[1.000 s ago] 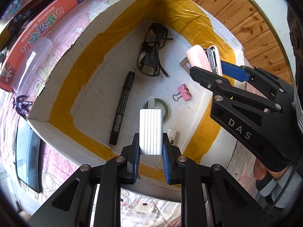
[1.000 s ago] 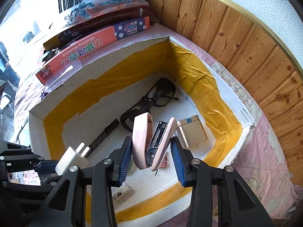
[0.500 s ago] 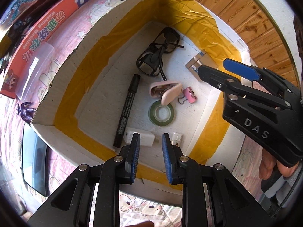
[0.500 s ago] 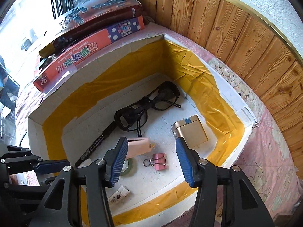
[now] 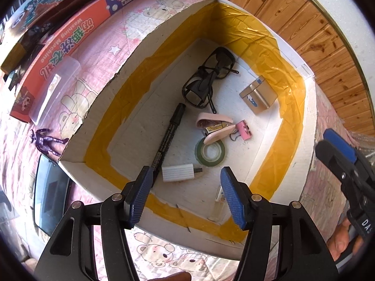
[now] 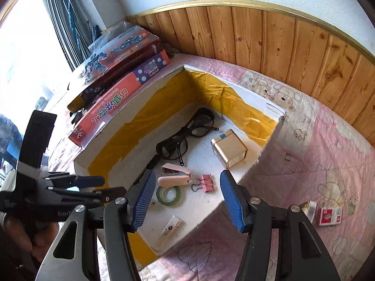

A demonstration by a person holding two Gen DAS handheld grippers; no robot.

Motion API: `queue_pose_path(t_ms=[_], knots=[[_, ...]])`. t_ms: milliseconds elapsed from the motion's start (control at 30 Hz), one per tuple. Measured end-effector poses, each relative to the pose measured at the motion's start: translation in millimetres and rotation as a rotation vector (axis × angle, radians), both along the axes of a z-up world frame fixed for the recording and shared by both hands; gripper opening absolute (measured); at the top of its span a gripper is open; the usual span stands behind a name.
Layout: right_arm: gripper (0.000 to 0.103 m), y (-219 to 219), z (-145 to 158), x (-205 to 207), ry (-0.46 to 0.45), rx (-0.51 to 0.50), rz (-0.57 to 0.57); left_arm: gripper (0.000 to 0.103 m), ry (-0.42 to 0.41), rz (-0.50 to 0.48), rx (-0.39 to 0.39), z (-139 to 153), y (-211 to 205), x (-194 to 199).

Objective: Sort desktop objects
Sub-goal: 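Withdraw both open tools up from the box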

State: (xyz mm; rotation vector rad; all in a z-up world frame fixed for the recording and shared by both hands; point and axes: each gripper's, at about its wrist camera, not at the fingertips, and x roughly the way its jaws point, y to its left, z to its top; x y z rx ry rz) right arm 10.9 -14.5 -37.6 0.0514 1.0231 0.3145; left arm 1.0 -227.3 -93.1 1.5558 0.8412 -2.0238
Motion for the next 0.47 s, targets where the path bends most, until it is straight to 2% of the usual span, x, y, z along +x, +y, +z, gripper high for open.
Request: queue_pose_path(t_ms=[267,467], knots=[[0.059,-35.7,1.2,-40.1,0.005,0.048,-0.090,0.064,0.029,0.000,0.009,5.4,1.8,2.9],[0.059,-49.7,-3.4,-62.6,0.015,0.067,-0.138,0.064,0.056,-0.015,-0.048,20.2,4.1,5.6]])
